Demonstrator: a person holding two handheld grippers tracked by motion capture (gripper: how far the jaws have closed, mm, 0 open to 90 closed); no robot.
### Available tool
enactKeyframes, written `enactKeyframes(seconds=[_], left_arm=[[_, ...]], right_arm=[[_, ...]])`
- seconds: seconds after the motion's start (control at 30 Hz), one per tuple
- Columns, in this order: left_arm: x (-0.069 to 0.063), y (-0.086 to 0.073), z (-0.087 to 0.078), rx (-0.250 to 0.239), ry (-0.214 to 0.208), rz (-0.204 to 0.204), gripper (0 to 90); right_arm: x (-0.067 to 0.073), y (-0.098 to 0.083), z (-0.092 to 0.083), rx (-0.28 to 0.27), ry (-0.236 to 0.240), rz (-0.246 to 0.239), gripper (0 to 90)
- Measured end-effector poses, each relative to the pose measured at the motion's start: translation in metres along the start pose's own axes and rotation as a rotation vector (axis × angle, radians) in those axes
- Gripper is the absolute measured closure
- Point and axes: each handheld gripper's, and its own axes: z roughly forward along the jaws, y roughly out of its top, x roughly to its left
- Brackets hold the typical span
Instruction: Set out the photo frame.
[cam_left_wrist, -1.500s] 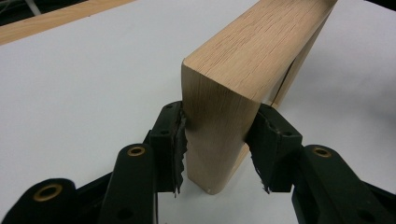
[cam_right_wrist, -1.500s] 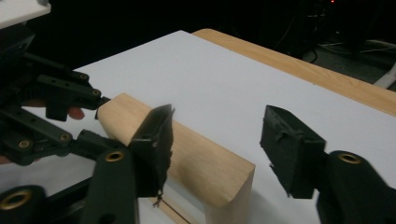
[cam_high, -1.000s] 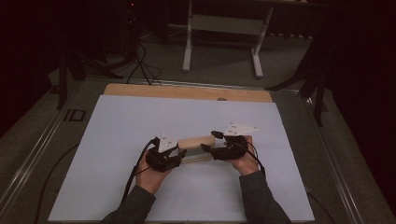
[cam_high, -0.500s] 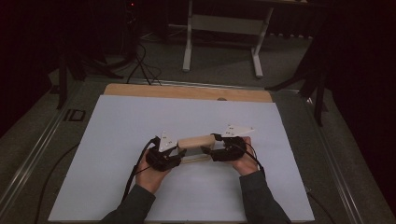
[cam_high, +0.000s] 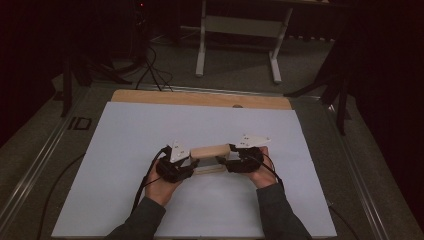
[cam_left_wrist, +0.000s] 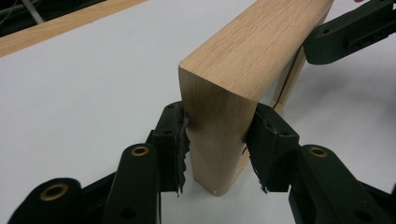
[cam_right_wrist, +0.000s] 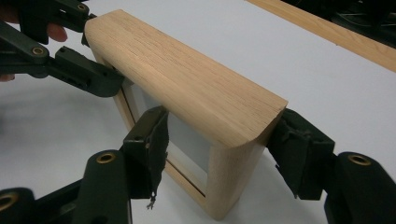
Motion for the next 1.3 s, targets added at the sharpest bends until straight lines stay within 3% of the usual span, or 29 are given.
enactKeyframes(seconds=[0.57,1.0,1.07,1.13,1.2,1.3], left_arm=[[0.01,0.0,0.001,-0.008,0.017,0.016,58.3],[0.026,0.002,0.005,-0.019,0.064,0.034,56.8],[0.029,0.003,0.003,-0.044,0.098,0.024,61.9],[0.034,0.004,0.0,-0.076,0.086,0.003,68.4],[0.035,0.004,0.0,-0.081,0.077,0.022,66.8],[0.035,0.003,0.0,-0.076,0.082,0.019,64.6]], right_arm=[[0.006,0.003,0.008,-0.012,-0.053,0.007,41.2],[0.007,0.009,0.019,-0.025,-0.081,0.022,44.1],[0.007,0.009,0.02,-0.026,-0.086,0.025,45.0],[0.006,0.01,0.021,-0.028,-0.072,0.019,47.8],[0.007,0.011,0.023,-0.031,-0.068,0.015,48.6],[0.01,0.013,0.026,-0.022,-0.079,-0.011,48.3]])
